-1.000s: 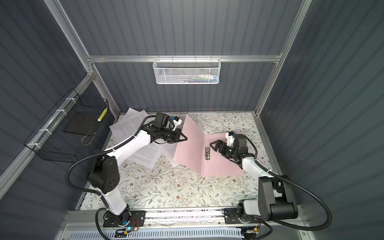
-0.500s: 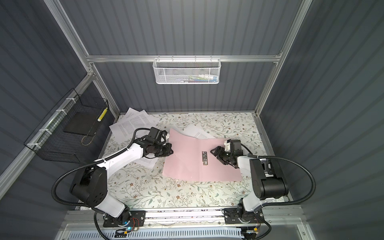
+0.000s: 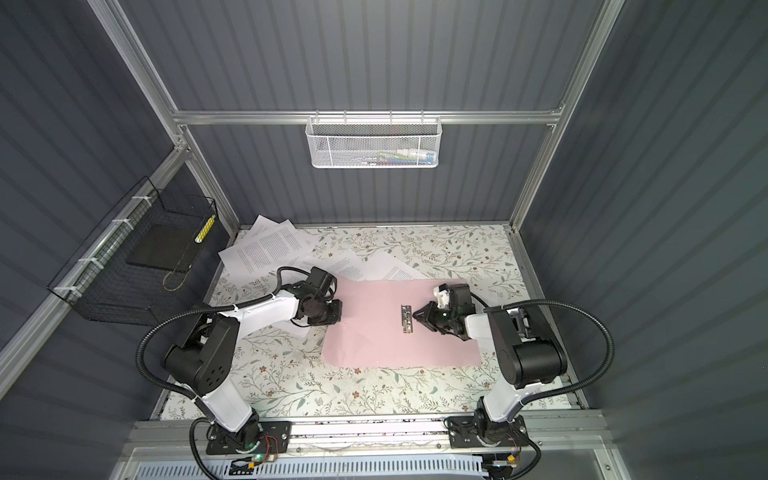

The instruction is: Put the files into the folder

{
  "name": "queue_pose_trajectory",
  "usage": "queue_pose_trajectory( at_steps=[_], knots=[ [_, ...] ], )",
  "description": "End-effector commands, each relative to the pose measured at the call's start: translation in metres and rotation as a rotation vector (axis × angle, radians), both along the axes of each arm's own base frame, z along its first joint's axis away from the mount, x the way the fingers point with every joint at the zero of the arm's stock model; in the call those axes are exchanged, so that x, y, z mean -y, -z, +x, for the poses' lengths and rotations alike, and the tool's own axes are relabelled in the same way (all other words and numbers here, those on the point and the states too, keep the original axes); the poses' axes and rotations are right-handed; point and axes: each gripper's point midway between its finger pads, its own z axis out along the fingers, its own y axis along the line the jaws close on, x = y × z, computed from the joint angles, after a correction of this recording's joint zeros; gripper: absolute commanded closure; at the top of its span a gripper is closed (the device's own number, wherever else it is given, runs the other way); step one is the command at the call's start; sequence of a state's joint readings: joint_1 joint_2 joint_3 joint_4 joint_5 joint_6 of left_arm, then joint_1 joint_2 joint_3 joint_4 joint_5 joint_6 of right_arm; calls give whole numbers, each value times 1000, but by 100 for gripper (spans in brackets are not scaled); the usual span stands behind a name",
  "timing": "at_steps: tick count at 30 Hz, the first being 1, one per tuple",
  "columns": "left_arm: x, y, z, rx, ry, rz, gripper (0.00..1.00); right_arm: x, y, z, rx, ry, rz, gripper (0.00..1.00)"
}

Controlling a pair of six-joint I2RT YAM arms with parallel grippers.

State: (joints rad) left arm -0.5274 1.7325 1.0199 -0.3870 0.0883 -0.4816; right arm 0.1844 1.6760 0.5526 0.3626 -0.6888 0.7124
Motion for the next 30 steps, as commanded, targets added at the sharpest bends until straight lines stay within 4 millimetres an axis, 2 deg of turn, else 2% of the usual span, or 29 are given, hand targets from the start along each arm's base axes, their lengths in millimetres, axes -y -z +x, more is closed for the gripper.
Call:
queue_pose_trajectory(
  at_steps=[1,11,18,30],
  knots=[
    [-36,42,-25,-102,4,196,100,-21,-17,-11,62,-115,77,78],
    [-35,37,-23,-89,3,188,100,-27,-3,-30,0,-189,47,77],
    [-33,34,-20,-82,3,181,100,-24,8,-39,-42,-203,0,81],
    [-33,31,-18,-79,3,185,100,-26,18,-42,-69,-211,-31,89]
  ],
)
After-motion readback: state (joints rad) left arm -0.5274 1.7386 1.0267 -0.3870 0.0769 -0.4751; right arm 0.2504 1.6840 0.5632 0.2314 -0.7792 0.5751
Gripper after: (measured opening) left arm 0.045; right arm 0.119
